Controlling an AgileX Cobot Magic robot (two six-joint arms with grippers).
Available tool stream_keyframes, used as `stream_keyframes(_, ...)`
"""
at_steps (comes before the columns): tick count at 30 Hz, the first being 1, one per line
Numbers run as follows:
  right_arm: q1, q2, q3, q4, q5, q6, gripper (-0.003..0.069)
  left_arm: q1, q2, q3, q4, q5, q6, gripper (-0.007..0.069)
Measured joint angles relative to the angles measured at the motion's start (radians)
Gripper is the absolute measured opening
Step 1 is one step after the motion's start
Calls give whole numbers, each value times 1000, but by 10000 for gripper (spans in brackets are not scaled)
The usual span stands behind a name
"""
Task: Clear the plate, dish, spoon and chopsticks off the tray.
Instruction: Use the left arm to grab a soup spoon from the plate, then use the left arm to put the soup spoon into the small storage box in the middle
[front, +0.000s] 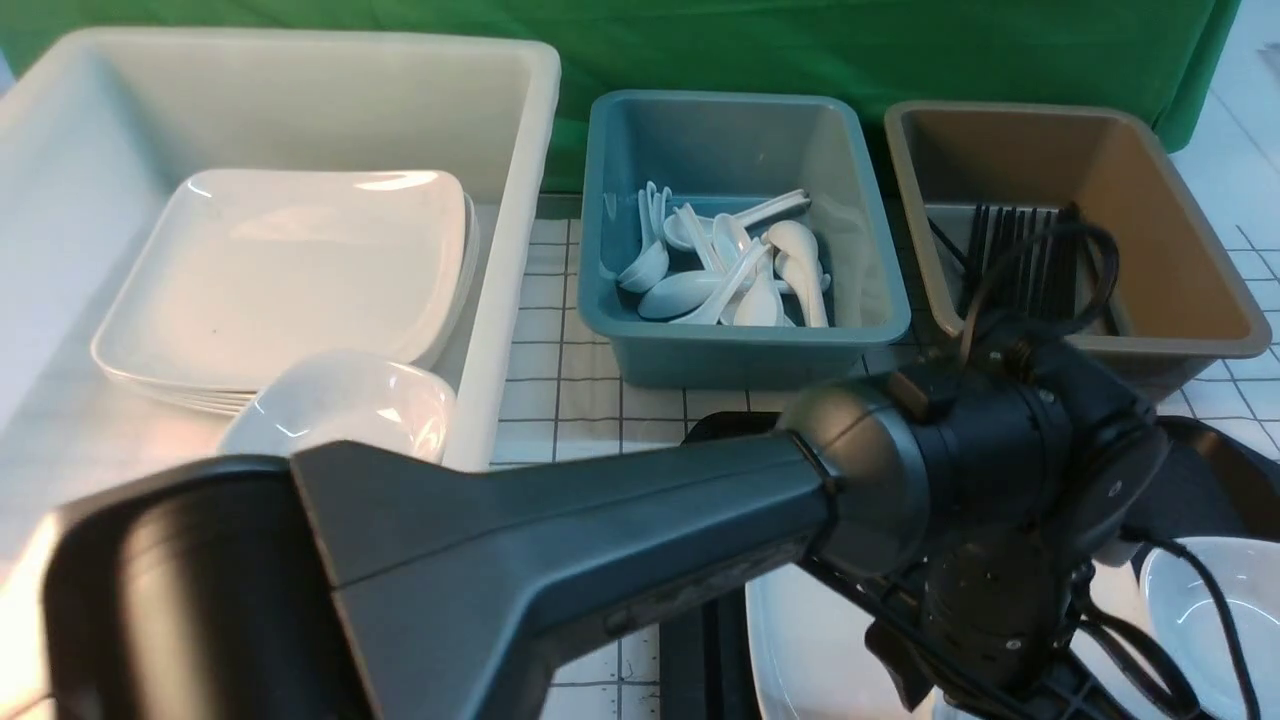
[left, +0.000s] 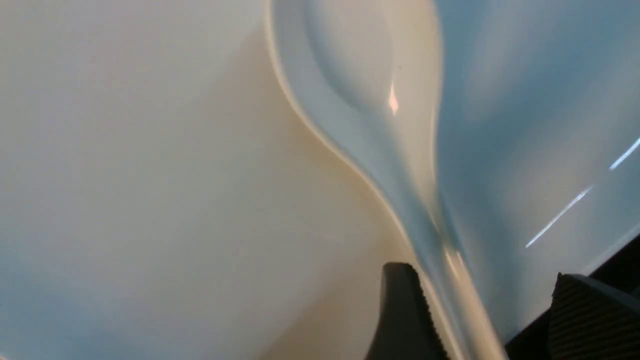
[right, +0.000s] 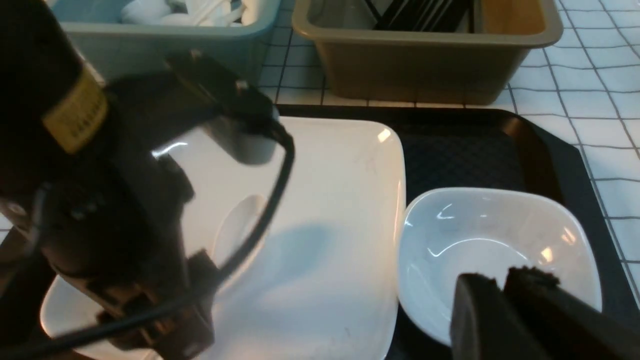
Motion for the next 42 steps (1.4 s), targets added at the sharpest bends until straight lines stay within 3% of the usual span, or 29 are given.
stream_keyframes(17,0,0,0,0,0,0,136,0,44,-4,-37,-81,-1,349)
stream_keyframes(20,0,0,0,0,0,1,142,0,44,-4,-18,-76,29,269)
stream_keyframes(24,0,0,0,0,0,1,146,8,39,-4,7,-47,83,57)
stream_keyframes(26,0,0,0,0,0,1,147,18,30,-7,11,-45,92,26)
stream_keyframes(33,0,0,0,0,0,3,155,109,-70,-137,37,-37,98,23)
stream_keyframes(42,0,0,0,0,0,3,168,334,-150,-423,105,-119,99,23)
